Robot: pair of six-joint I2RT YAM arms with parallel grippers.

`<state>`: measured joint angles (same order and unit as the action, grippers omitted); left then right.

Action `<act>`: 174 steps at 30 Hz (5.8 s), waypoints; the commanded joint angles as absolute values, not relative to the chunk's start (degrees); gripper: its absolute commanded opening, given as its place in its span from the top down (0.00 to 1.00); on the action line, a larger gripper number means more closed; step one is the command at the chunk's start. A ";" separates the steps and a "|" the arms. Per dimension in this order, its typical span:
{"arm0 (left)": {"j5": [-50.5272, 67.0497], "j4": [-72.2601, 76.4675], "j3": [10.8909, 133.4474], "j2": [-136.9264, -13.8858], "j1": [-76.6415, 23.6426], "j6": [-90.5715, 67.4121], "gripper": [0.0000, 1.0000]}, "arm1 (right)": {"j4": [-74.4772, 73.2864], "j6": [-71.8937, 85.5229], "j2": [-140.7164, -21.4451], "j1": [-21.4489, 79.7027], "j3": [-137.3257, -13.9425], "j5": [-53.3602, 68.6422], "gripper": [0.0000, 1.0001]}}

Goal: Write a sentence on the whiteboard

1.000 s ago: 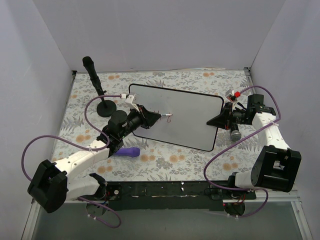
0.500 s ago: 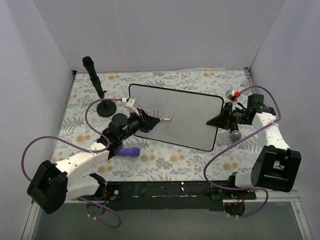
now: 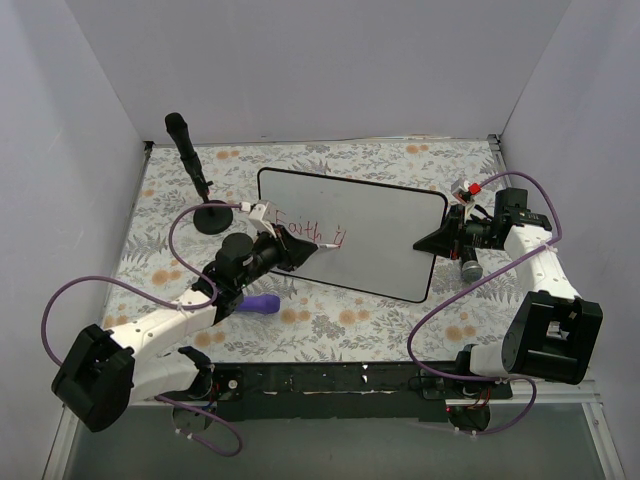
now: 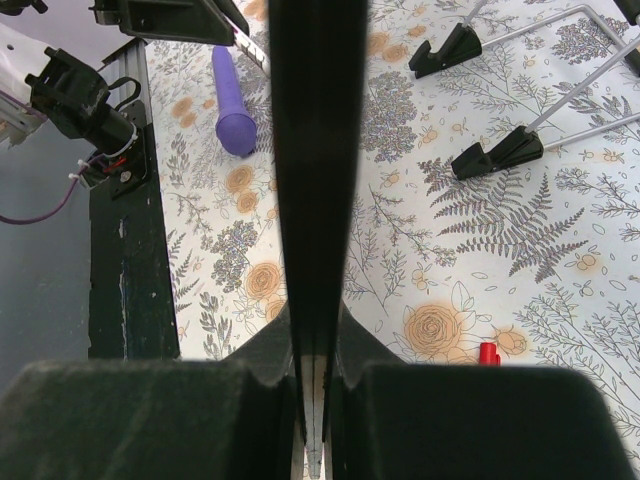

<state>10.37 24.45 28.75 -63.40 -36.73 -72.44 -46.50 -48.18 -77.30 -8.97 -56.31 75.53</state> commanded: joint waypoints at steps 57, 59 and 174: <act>10.81 26.46 33.05 -67.76 -36.65 -73.13 1.00 | -45.62 -49.92 -75.94 -8.70 -56.43 74.53 0.99; 10.72 26.37 32.44 -67.68 -36.65 -73.13 1.00 | -45.62 -49.92 -75.85 -8.70 -56.43 74.53 0.99; -2.90 27.59 32.34 -57.65 -48.77 -69.61 1.00 | -45.09 -48.17 -75.32 -8.09 -55.46 74.18 0.99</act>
<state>1.87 24.88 29.47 -55.27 -47.35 -71.59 -46.39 -48.07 -76.44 -8.67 -55.59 75.48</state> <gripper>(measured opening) 0.109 0.098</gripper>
